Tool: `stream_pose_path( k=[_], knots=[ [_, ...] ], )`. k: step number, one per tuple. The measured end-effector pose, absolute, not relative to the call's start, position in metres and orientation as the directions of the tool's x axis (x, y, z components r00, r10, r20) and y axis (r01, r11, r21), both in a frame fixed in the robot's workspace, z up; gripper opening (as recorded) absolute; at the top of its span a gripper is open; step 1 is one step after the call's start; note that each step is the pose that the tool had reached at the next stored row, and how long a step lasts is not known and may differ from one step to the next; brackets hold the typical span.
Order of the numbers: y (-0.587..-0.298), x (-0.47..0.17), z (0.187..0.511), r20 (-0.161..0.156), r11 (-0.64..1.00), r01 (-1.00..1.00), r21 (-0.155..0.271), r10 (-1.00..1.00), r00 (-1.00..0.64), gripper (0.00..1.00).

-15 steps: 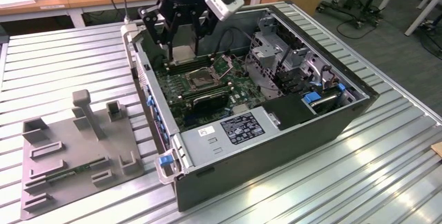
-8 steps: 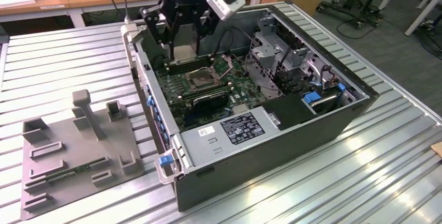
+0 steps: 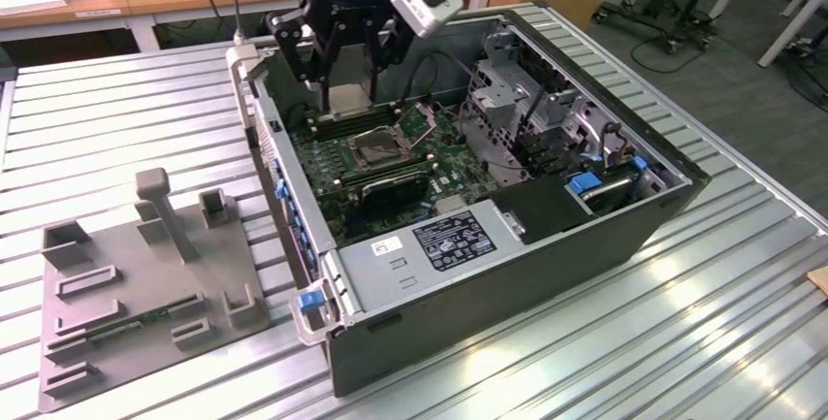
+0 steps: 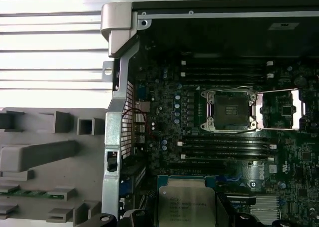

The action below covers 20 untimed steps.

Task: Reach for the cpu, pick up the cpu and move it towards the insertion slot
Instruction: 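Pick up the cpu and move it towards the insertion slot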

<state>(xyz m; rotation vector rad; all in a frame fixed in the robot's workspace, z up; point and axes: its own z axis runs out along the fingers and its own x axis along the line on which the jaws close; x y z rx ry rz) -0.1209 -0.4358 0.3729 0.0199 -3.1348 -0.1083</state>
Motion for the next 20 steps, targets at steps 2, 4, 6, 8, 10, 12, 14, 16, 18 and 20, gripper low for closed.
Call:
stream_pose_path(
  k=[2,4,6,8,10,12,14,16,18,20],
  knots=[
    [-0.436,-0.120,0.373,0.004,0.998,-0.013,0.069,-0.013,-1.000,0.54],
    [-0.436,-0.119,0.373,0.004,0.998,-0.012,0.069,-0.013,-1.000,0.54],
    [-0.435,-0.118,0.373,0.004,0.998,-0.013,0.069,-0.013,-1.000,0.54],
    [-0.435,-0.117,0.373,0.004,0.998,-0.013,0.069,-0.013,-1.000,0.54],
    [-0.435,-0.116,0.373,0.004,0.998,-0.012,0.069,-0.013,-1.000,0.54],
    [-0.435,-0.114,0.373,0.004,0.998,-0.012,0.069,-0.013,-1.000,0.54],
    [-0.435,-0.112,0.372,0.004,0.998,-0.012,0.069,-0.013,-1.000,0.54],
    [-0.435,-0.108,0.372,0.004,0.998,-0.012,0.069,-0.013,-1.000,0.54],
    [-0.435,-0.104,0.372,0.004,0.998,-0.013,0.069,-0.013,-1.000,0.54],
    [-0.435,-0.100,0.372,0.004,0.998,-0.013,0.069,-0.013,-1.000,0.54]
  ],
)
